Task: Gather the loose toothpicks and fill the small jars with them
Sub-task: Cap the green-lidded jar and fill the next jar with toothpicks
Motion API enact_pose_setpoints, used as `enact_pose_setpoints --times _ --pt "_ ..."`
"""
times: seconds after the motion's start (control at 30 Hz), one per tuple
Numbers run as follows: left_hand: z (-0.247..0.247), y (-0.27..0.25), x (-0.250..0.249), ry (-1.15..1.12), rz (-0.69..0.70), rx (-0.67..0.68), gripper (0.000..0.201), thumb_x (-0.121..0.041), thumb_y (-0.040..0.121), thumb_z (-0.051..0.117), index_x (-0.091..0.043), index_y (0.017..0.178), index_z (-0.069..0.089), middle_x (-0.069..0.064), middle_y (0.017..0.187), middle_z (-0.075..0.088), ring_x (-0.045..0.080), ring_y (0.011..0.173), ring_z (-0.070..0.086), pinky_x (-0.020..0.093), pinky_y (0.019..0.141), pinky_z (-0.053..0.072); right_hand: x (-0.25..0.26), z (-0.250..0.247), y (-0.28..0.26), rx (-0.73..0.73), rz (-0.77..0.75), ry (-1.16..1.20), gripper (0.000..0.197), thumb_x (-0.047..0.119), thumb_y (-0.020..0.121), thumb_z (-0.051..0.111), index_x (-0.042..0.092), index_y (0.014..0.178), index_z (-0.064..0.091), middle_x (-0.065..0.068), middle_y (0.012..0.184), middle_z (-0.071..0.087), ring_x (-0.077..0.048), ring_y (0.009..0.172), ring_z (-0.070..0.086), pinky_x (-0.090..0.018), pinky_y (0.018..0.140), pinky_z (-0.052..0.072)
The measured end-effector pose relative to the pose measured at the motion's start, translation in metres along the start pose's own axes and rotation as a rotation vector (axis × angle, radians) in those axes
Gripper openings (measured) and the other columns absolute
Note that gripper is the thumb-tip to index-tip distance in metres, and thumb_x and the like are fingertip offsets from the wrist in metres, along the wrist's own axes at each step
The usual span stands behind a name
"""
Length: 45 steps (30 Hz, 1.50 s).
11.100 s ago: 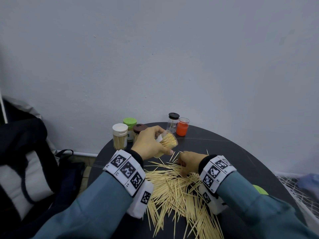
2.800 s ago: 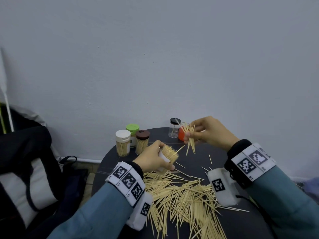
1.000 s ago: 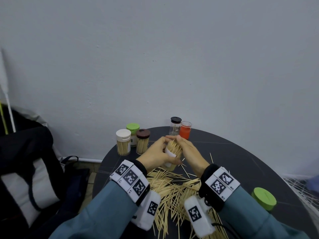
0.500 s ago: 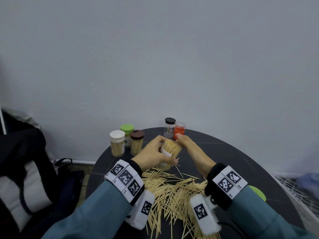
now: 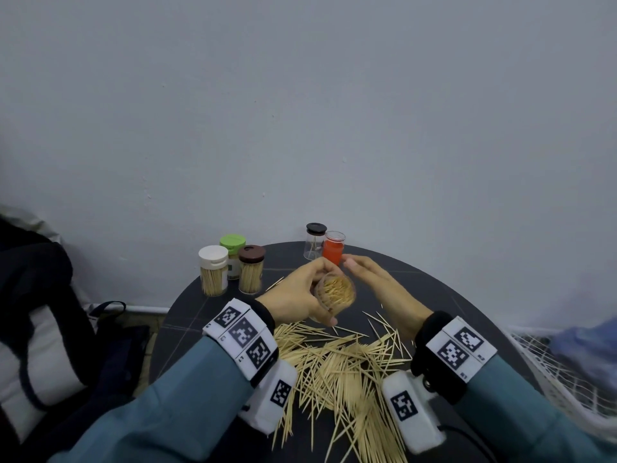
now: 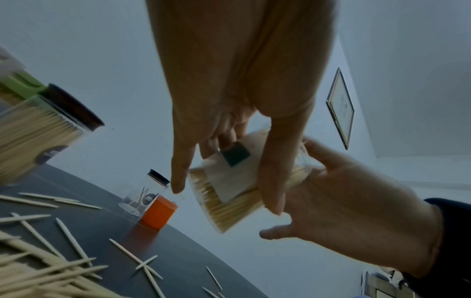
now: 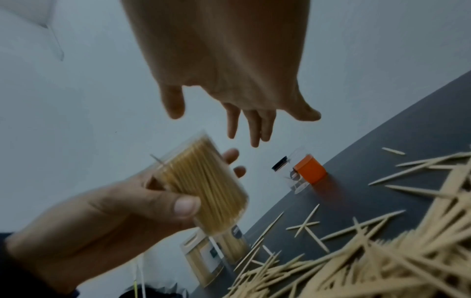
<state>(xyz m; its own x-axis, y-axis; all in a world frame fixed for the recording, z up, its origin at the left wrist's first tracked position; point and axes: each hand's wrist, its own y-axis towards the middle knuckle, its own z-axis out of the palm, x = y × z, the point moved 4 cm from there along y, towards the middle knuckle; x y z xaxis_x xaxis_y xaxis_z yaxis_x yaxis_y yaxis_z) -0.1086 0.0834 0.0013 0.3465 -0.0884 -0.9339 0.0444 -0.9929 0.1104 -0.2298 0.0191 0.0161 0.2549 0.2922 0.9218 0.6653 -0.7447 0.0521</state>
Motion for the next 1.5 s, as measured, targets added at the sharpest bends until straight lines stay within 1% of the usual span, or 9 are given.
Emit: enact_pose_setpoints --times 0.13,0.27,0.33,0.47,0.67,0.9,0.97,1.2,1.5 --pt "-0.004 -0.001 0.001 -0.001 -0.033 -0.044 0.06 0.013 0.064 0.076 -0.016 0.107 0.047 -0.001 0.101 0.06 0.011 0.091 0.061 0.017 0.063 0.052 -0.019 -0.021 0.005 -0.012 0.026 -0.293 0.035 0.015 0.094 0.052 0.015 0.129 0.046 0.0 0.133 0.05 -0.009 0.12 0.045 -0.022 0.096 0.033" --pt "-0.006 -0.001 0.002 -0.001 -0.049 -0.053 0.06 0.015 0.064 0.075 -0.015 0.108 0.046 -0.001 0.099 0.061 0.008 0.083 0.06 0.015 0.057 0.05 -0.048 -0.015 0.002 0.445 0.109 -1.056 0.07 0.004 0.082 0.063 0.018 0.143 0.03 0.0 0.148 0.032 -0.016 0.137 0.031 -0.035 0.113 0.024" --pt "-0.006 -0.001 0.001 0.013 -0.053 -0.045 0.06 0.014 0.065 0.076 -0.016 0.107 0.045 -0.003 0.098 0.061 0.008 0.084 0.061 0.014 0.058 0.049 -0.056 -0.012 -0.002 0.576 0.148 -1.234 0.079 0.008 0.079 0.068 0.018 0.145 0.025 0.0 0.148 0.027 -0.019 0.136 0.031 -0.044 0.114 0.025" --pt "-0.006 0.0 0.001 0.015 -0.057 -0.043 0.06 0.014 0.065 0.075 -0.017 0.107 0.045 -0.004 0.097 0.061 0.006 0.083 0.06 0.012 0.059 0.049 -0.062 -0.012 -0.01 0.646 0.17 -1.191 0.086 0.009 0.076 0.071 0.019 0.146 0.021 0.0 0.146 0.02 -0.022 0.131 0.034 -0.037 0.104 0.041" --pt "-0.003 0.001 0.002 0.031 -0.067 -0.04 0.06 0.012 0.065 0.077 -0.019 0.106 0.046 -0.002 0.098 0.062 0.009 0.087 0.062 0.016 0.066 0.051 -0.06 -0.013 -0.021 0.614 0.09 -1.179 0.069 0.018 0.08 0.071 0.018 0.139 0.034 0.0 0.137 0.033 -0.019 0.123 0.042 -0.03 0.1 0.041" --pt "0.002 0.001 0.003 0.06 -0.076 -0.039 0.06 0.01 0.063 0.078 -0.02 0.105 0.047 0.005 0.107 0.064 0.017 0.094 0.062 0.031 0.083 0.053 -0.059 -0.001 -0.019 0.546 -0.03 -1.161 0.039 0.017 0.086 0.064 0.006 0.12 0.048 -0.009 0.123 0.049 -0.015 0.095 0.045 -0.017 0.077 0.035" --pt "0.002 0.001 0.004 0.066 -0.081 -0.036 0.061 0.011 0.063 0.078 -0.019 0.105 0.047 0.005 0.107 0.064 0.018 0.096 0.062 0.034 0.086 0.053 -0.059 0.003 -0.018 0.542 -0.025 -1.185 0.032 0.017 0.089 0.06 0.005 0.118 0.051 -0.009 0.122 0.051 -0.013 0.091 0.044 -0.018 0.075 0.034" --pt "0.001 0.001 0.005 0.094 -0.083 -0.04 0.059 0.009 0.064 0.078 -0.02 0.106 0.047 0.005 0.107 0.066 0.017 0.094 0.064 0.033 0.085 0.053 -0.061 0.005 -0.017 0.538 0.026 -1.289 0.029 0.021 0.095 0.05 0.002 0.116 0.057 -0.016 0.117 0.059 -0.029 0.107 0.055 -0.035 0.087 0.043" --pt "0.001 0.003 0.007 0.128 -0.093 -0.039 0.061 0.006 0.064 0.08 -0.019 0.11 0.048 0.002 0.107 0.065 0.018 0.099 0.063 0.031 0.084 0.053 -0.052 -0.013 -0.01 0.388 -0.011 -1.116 0.022 0.018 0.088 0.062 0.007 0.107 0.064 -0.008 0.107 0.065 -0.019 0.089 0.058 -0.024 0.077 0.045"
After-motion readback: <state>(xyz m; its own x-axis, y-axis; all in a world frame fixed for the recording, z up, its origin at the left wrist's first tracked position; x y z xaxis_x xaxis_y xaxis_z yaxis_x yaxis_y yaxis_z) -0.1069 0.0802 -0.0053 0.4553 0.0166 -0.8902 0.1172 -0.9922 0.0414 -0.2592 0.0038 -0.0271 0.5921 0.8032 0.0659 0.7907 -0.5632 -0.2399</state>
